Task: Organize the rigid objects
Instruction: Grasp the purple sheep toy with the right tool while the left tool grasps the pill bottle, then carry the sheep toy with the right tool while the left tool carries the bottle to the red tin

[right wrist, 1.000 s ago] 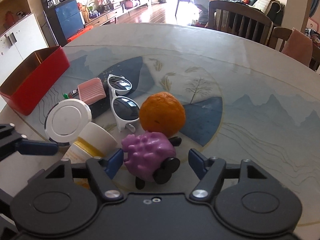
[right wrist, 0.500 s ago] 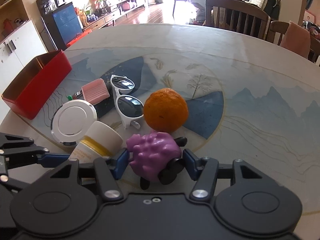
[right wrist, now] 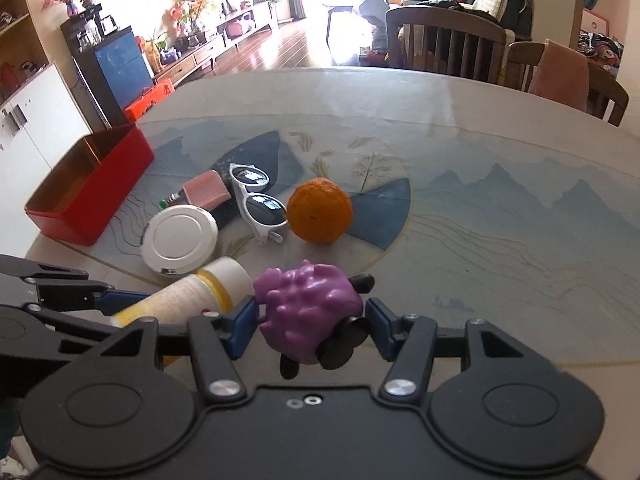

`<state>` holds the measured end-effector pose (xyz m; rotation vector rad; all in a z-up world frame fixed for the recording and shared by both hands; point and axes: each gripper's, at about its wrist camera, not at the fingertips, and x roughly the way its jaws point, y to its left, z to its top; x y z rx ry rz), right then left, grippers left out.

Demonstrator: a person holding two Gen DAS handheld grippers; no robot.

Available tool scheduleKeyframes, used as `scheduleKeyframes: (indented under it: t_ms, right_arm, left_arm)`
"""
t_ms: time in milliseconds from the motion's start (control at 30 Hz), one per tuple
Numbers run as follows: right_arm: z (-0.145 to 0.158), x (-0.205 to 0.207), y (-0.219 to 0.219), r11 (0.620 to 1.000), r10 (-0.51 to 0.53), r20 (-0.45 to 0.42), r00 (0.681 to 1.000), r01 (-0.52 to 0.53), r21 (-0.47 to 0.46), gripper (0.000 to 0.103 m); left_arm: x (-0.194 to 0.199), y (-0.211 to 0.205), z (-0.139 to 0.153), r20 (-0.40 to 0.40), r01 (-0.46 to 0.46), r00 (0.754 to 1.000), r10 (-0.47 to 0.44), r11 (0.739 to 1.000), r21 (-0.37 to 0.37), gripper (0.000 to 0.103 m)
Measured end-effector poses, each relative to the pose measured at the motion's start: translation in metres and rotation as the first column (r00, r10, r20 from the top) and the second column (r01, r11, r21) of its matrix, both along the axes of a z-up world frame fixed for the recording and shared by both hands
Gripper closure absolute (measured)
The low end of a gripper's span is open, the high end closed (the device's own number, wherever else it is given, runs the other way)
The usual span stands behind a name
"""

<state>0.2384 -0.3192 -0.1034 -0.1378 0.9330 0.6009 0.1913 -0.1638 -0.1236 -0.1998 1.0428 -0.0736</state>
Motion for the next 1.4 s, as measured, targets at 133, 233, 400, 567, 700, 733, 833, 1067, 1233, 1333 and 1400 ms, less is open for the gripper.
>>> scheduleKeyframes:
  t_ms: [133, 233, 400, 567, 700, 733, 833, 1067, 1233, 1333, 1400]
  right_arm:
    - [0.011, -0.012, 0.004, 1.0, -0.01, 0.023, 1.0, 0.01, -0.01, 0.045]
    - [0.021, -0.021, 0.008, 1.0, -0.018, 0.044, 0.999, 0.019, -0.007, 0.045]
    - [0.037, -0.033, 0.023, 1.0, -0.022, 0.067, 0.997, 0.022, 0.001, 0.045]
    - [0.049, -0.043, 0.05, 1.0, -0.005, 0.084, 0.996, 0.004, 0.007, 0.045]
    - [0.057, -0.049, 0.078, 1.0, 0.018, 0.101, 0.995, -0.02, 0.014, 0.045]
    - [0.059, -0.05, 0.085, 0.999, 0.026, 0.105, 0.994, -0.028, 0.016, 0.045]
    - [0.063, -0.053, 0.109, 0.999, 0.046, 0.117, 0.992, -0.049, 0.02, 0.045]
    - [0.067, -0.054, 0.17, 0.994, 0.107, 0.138, 0.985, -0.111, 0.018, 0.045]
    - [0.065, -0.051, 0.214, 0.989, 0.147, 0.132, 0.98, -0.15, 0.014, 0.045]
    - [0.06, -0.049, 0.241, 0.985, 0.171, 0.115, 0.979, -0.174, 0.017, 0.045]
    - [0.055, -0.046, 0.259, 0.981, 0.192, 0.096, 0.977, -0.194, 0.015, 0.045]
  left_arm:
    - [-0.008, 0.01, 0.012, 0.022, 0.001, 1.0, -0.001, 1.0, -0.02, 0.059]
    - [-0.016, 0.024, 0.024, 0.045, -0.012, 0.999, 0.014, 0.999, -0.043, 0.059]
    - [-0.027, 0.051, 0.043, 0.079, -0.037, 0.996, 0.042, 0.997, -0.068, 0.059]
    - [-0.036, 0.083, 0.061, 0.115, -0.072, 0.99, 0.079, 0.995, -0.062, 0.059]
    - [-0.042, 0.115, 0.073, 0.139, -0.109, 0.983, 0.118, 0.992, -0.07, 0.059]
    - [-0.044, 0.123, 0.076, 0.148, -0.121, 0.98, 0.13, 0.99, -0.066, 0.059]
    - [-0.047, 0.148, 0.083, 0.166, -0.15, 0.973, 0.159, 0.986, -0.067, 0.059]
    - [-0.049, 0.208, 0.095, 0.209, -0.22, 0.951, 0.227, 0.974, -0.056, 0.059]
    - [-0.047, 0.252, 0.094, 0.233, -0.268, 0.935, 0.266, 0.963, -0.024, 0.059]
    - [-0.043, 0.275, 0.088, 0.237, -0.292, 0.928, 0.286, 0.956, -0.011, 0.059]
    - [-0.04, 0.289, 0.082, 0.231, -0.305, 0.926, 0.298, 0.952, -0.003, 0.059]
